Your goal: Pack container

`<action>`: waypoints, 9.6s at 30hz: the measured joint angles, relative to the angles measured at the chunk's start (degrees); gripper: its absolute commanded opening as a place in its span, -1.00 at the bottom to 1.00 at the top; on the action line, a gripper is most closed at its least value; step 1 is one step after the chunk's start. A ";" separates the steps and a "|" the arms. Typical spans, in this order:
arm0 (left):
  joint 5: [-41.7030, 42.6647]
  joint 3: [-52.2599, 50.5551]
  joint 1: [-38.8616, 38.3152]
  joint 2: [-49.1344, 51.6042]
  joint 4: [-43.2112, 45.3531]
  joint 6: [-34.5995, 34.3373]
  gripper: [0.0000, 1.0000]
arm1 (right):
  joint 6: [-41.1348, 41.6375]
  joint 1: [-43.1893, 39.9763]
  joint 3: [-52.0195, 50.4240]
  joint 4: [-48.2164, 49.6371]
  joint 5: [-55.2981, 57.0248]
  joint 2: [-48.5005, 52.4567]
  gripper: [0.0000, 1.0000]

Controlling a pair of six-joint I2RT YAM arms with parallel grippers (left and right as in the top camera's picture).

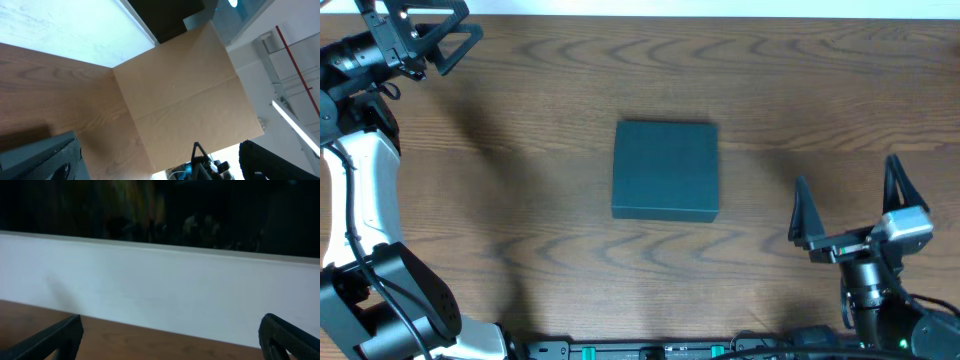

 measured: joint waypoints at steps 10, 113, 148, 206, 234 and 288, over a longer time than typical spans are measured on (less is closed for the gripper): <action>-0.02 0.00 0.00 0.00 -0.02 0.00 0.97 | 0.02 -2.08 -15.15 12.13 0.00 -9.49 0.98; -0.02 0.00 0.00 0.00 0.00 0.00 0.97 | 8.20 -5.57 -37.79 5.81 2.78 -15.89 0.98; -12.66 0.04 0.68 0.02 -28.65 19.06 0.97 | 8.20 -5.57 -37.79 5.81 2.80 -15.89 0.98; -97.39 0.04 -29.20 -57.92 -113.98 99.30 0.97 | 8.20 -5.57 -37.79 5.77 2.82 -15.93 0.98; -97.63 -21.99 -29.20 -75.10 -107.47 99.27 0.97 | 8.20 -5.57 -37.79 5.79 2.84 -15.93 0.98; -95.43 -72.70 -23.56 -96.15 -78.99 97.77 0.97 | 8.20 -5.57 -37.79 5.77 2.84 -15.93 0.98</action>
